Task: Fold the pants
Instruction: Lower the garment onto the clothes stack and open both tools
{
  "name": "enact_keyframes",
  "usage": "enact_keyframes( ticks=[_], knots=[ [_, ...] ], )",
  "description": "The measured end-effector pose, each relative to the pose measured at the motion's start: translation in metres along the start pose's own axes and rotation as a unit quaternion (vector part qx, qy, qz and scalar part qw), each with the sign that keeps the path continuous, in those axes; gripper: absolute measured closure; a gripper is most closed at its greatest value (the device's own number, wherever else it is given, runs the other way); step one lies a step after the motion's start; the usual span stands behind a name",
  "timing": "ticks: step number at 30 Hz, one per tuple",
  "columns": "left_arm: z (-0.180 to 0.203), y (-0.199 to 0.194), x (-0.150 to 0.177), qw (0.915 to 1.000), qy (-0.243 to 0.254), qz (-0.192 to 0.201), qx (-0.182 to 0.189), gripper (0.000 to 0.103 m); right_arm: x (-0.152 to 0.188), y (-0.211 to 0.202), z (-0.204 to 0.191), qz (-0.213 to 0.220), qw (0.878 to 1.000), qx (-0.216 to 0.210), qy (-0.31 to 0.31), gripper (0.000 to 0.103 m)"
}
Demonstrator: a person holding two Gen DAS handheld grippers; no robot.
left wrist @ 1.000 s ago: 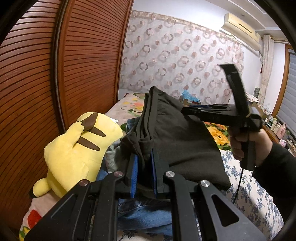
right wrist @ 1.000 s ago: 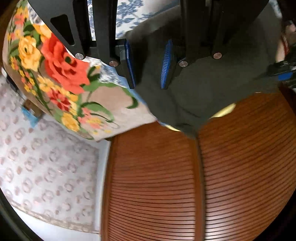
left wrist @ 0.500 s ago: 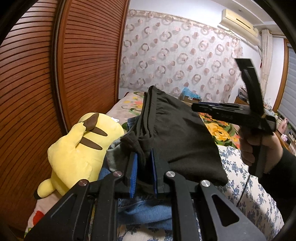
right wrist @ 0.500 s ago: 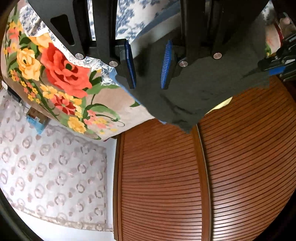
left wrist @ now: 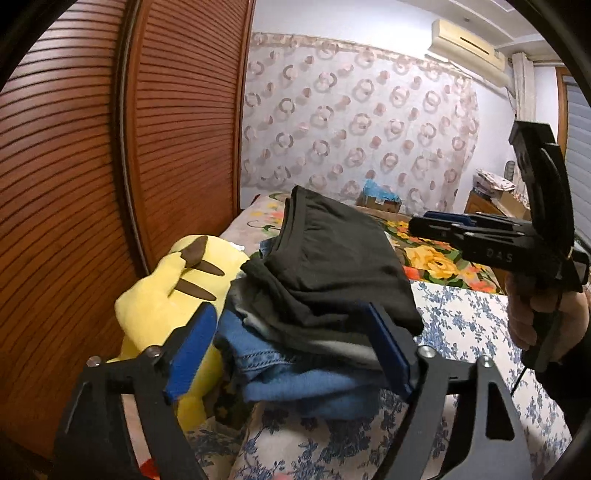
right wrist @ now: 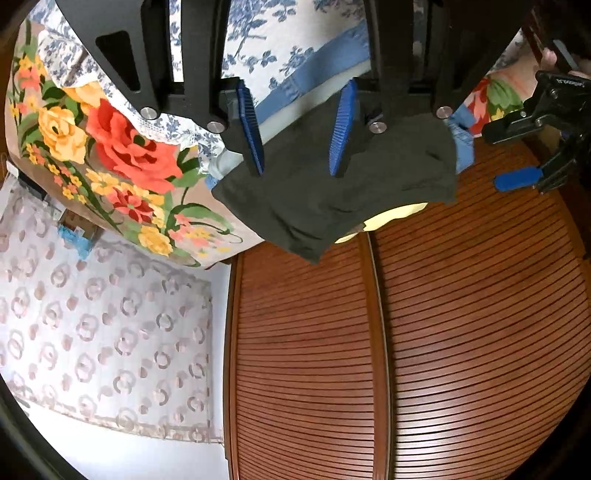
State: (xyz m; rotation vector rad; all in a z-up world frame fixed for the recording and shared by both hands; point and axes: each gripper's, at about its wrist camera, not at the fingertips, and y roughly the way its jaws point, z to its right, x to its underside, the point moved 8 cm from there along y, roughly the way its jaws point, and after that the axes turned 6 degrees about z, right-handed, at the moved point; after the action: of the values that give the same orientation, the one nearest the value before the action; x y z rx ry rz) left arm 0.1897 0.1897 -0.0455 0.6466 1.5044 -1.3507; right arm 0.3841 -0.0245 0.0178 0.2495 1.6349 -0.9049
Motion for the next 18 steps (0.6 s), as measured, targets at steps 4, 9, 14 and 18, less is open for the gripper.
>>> enact_keyframes(
  ticks=[4,9,14,18],
  knots=[
    [0.003,-0.011,0.001,0.9999,0.013,0.001,-0.001,0.010,0.005,-0.017,-0.011,0.004,1.000,0.002,-0.004,0.051],
    [0.013,-0.023,0.006,0.9997,0.021,-0.002,0.015,0.000,0.016,-0.038,-0.023,0.004,1.000,0.012,-0.002,0.039],
    [0.024,-0.038,0.008,0.9991,0.026,0.004,0.034,0.000,0.032,-0.066,-0.030,0.008,1.000,0.022,0.019,0.025],
    [0.032,-0.045,0.010,0.9985,0.034,0.006,0.042,0.000,0.045,-0.091,-0.035,0.014,0.999,0.043,0.029,0.010]
  ],
)
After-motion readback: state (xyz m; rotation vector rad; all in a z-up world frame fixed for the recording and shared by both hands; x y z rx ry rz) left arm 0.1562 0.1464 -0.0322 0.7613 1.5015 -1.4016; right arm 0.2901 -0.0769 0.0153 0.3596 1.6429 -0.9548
